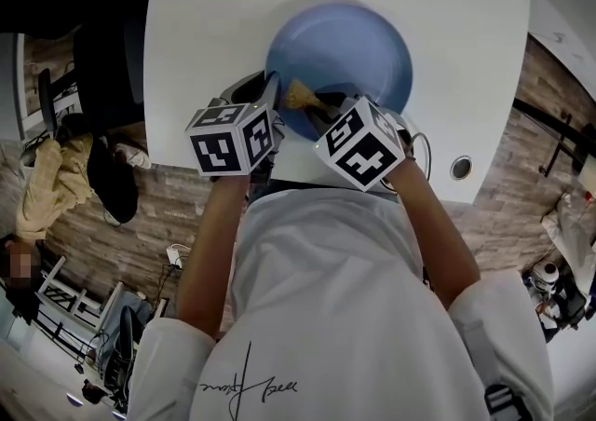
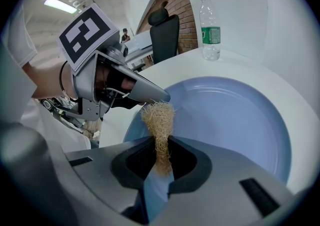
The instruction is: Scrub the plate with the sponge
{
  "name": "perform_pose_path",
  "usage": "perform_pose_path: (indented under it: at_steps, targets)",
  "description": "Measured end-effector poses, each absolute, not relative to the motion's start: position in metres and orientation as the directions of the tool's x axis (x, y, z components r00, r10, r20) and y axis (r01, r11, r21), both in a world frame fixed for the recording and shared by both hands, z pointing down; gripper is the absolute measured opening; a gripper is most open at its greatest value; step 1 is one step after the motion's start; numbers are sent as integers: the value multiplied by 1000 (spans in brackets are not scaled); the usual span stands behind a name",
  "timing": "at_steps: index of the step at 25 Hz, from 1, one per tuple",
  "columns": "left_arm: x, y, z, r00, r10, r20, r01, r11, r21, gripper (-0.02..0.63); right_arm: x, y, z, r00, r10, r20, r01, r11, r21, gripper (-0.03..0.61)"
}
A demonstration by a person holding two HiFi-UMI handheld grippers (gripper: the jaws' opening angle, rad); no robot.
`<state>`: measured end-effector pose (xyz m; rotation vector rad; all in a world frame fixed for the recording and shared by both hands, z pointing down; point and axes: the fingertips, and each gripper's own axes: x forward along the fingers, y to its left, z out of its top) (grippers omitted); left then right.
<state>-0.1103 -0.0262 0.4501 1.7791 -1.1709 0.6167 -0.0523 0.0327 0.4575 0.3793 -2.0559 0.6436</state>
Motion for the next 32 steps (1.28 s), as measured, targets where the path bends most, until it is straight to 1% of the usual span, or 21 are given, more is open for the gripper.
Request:
perform_pose_path:
  at_steps: [8, 13, 17, 32]
  targets:
    - [-109, -26, 449, 435, -454, 777, -898, -158, 411, 38, -44, 40, 453, -525, 64, 849, -472, 808, -353, 46]
    - [-109, -26, 449, 437, -454, 776, -897, -160, 411, 29, -36, 50, 454, -489, 128, 863, -432, 824, -366, 46]
    - [-110, -26, 449, 436, -452, 778, -897, -154, 414, 28, -30, 54, 454, -481, 162, 862, -426, 816, -391, 46]
    - [-108, -28, 451, 432, -451, 781, -900, -162, 405, 25, -10, 61, 457, -445, 228, 866, -422, 799, -428, 46]
